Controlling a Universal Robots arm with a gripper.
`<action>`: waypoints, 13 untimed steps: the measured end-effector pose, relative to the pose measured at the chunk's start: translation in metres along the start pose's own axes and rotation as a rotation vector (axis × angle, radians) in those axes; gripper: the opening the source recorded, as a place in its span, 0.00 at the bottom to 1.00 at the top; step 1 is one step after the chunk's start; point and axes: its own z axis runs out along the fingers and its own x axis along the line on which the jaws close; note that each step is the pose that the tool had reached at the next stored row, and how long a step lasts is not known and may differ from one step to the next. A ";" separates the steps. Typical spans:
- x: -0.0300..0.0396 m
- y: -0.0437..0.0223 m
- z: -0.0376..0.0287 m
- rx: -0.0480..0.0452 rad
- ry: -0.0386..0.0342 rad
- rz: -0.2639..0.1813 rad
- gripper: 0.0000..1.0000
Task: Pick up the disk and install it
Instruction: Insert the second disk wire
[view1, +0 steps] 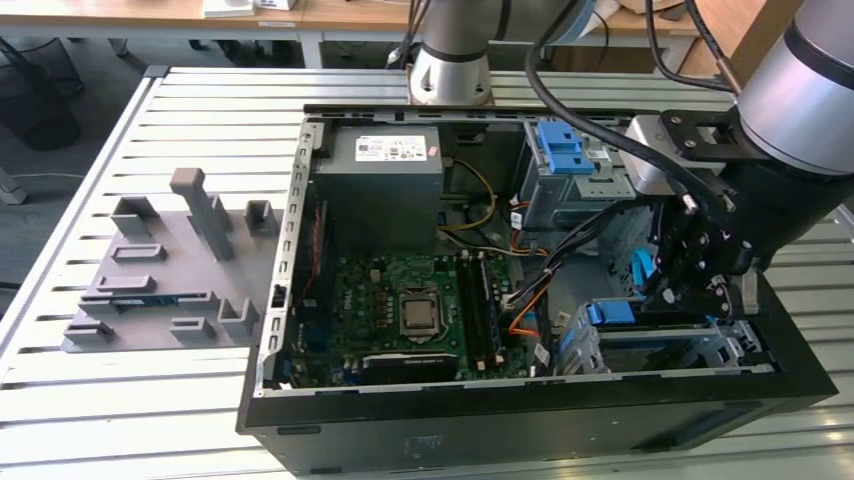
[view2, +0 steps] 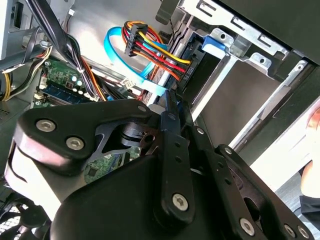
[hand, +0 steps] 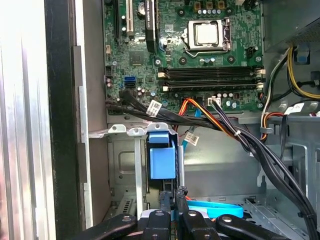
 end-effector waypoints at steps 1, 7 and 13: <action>0.0000 -0.0001 0.0001 -0.0002 -0.0006 0.000 0.16; -0.0003 -0.0005 0.0010 -0.0008 -0.0018 0.002 0.16; -0.0005 -0.0014 0.0011 -0.0027 -0.0017 0.003 0.16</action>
